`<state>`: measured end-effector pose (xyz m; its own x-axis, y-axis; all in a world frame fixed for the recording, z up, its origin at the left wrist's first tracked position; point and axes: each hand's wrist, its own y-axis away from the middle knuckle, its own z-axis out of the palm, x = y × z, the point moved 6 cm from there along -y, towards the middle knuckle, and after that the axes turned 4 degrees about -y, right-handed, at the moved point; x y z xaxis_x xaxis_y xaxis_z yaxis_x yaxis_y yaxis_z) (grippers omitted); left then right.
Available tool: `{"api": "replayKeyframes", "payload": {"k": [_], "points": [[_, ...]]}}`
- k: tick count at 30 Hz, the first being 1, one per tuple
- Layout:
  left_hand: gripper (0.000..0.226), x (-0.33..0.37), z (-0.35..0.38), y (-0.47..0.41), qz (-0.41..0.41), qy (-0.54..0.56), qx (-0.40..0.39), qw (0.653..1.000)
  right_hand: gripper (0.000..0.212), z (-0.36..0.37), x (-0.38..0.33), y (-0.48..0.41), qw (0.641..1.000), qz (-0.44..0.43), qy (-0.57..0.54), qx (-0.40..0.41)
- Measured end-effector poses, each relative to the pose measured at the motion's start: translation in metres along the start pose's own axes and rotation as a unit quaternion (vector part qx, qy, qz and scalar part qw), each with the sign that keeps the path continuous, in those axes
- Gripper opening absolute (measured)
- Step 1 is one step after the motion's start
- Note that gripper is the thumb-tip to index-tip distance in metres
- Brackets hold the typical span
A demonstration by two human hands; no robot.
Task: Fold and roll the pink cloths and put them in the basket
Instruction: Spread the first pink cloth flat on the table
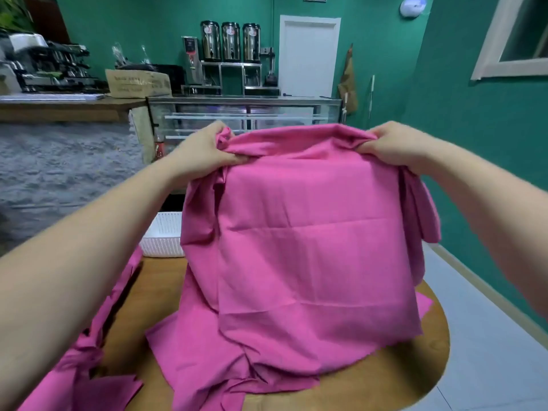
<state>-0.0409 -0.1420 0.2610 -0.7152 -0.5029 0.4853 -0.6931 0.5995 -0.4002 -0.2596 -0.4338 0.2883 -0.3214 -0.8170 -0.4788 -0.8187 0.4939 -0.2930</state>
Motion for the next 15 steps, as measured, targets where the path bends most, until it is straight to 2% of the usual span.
{"api": "replayKeyframes", "payload": {"k": [1, 4, 5, 8, 9, 11, 13, 15], "points": [[0.061, -0.009, 0.013, 0.001, -0.004, 0.018, -0.021, 1.0, 0.018, 0.013, 0.007, 0.0, 1.0, 0.007, 0.019, -0.023], [0.039, -0.024, 0.048, 0.008, -0.018, 0.024, -0.087, 0.996, 0.02, 0.048, 0.025, 0.001, 0.994, 0.021, 0.013, -0.103], [0.044, -0.028, 0.058, 0.011, -0.027, 0.014, -0.117, 0.993, 0.018, 0.059, 0.029, 0.003, 0.988, 0.027, -0.018, -0.15], [0.037, -0.039, 0.081, 0.014, -0.051, 0.09, -0.222, 0.97, 0.018, 0.084, 0.028, 0.021, 0.934, 0.058, -0.154, -0.317], [0.034, -0.041, 0.084, 0.012, -0.054, 0.128, -0.233, 0.963, 0.019, 0.087, 0.025, 0.022, 0.919, 0.059, -0.184, -0.345], [0.032, -0.046, 0.083, -0.001, -0.053, 0.145, -0.187, 0.97, 0.019, 0.086, 0.028, 0.008, 0.927, 0.051, -0.195, -0.317], [0.038, -0.053, 0.083, -0.018, -0.039, 0.058, -0.1, 0.993, 0.015, 0.086, 0.038, -0.022, 0.974, 0.024, -0.11, -0.196], [0.066, -0.062, 0.088, -0.032, -0.045, -0.063, -0.016, 0.997, 0.013, 0.089, 0.054, -0.055, 0.999, 0.002, -0.009, -0.047]]}}
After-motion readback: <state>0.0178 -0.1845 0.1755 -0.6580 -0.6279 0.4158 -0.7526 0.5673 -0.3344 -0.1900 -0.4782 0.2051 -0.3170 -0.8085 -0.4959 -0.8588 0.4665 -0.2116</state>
